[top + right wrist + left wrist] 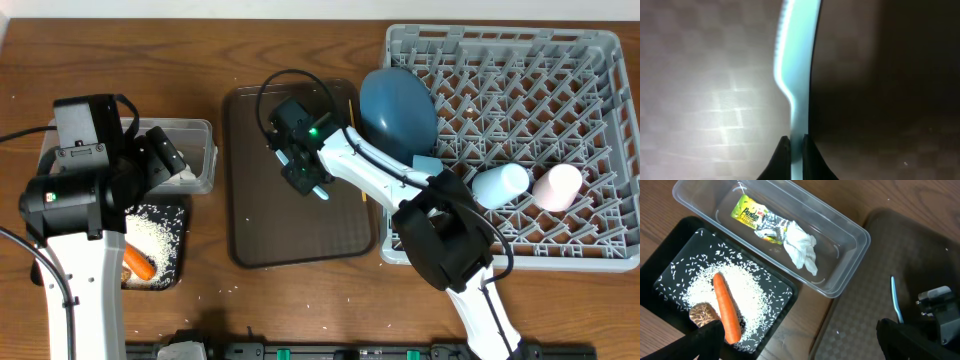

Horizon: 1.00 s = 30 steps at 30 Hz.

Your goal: Sort waste into correct bins and load items into the dishwasher rack

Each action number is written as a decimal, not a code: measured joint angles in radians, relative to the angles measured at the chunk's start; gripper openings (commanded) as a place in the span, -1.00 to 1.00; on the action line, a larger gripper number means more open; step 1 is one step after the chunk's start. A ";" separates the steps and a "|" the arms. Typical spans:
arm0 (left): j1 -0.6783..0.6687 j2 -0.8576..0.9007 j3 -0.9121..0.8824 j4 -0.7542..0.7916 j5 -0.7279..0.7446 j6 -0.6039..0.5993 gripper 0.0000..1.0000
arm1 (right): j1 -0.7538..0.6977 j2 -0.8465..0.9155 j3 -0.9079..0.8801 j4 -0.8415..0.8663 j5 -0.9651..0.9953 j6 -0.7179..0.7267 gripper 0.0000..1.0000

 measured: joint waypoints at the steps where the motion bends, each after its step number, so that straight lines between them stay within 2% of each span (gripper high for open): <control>1: 0.000 0.000 0.000 0.000 0.000 0.000 0.96 | 0.000 0.000 0.000 0.000 0.001 0.000 -0.98; 12: 0.000 0.000 0.000 0.000 0.000 0.000 0.96 | 0.037 0.000 0.005 -0.041 0.136 -0.007 -0.98; 26: 0.000 0.000 0.000 0.000 0.000 0.000 0.96 | 0.019 0.000 0.005 -0.034 0.148 0.012 -0.98; 29: 0.000 0.000 0.000 0.000 0.000 0.000 0.96 | 0.005 0.000 0.005 -0.047 0.122 0.003 -0.19; 30: 0.000 0.000 0.000 0.000 0.000 0.000 0.96 | 0.002 0.000 0.005 -0.056 0.117 -0.004 -0.16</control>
